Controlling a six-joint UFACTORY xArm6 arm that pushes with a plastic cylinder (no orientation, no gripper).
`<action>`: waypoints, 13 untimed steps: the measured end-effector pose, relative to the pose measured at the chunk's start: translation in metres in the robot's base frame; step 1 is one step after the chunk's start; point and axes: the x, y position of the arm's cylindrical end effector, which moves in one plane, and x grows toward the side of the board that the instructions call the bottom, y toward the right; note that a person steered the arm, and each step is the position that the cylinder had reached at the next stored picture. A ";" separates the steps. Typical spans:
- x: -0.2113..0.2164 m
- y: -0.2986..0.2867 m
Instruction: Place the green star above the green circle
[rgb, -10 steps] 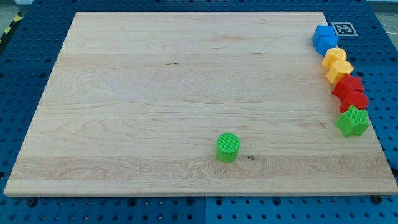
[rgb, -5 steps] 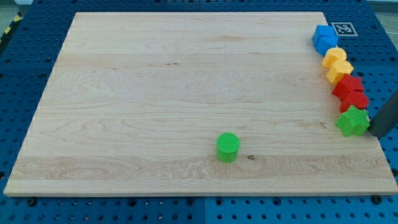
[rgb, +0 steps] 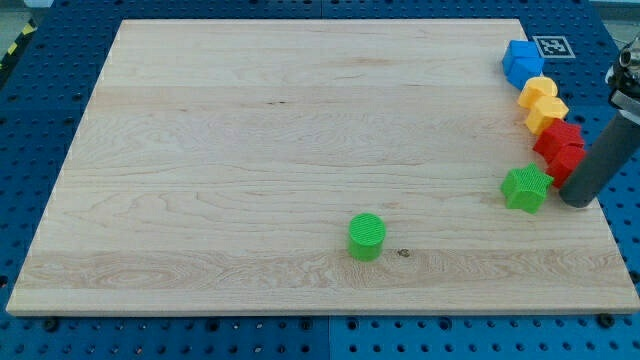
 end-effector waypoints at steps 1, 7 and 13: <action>-0.012 -0.031; -0.013 -0.144; -0.049 -0.222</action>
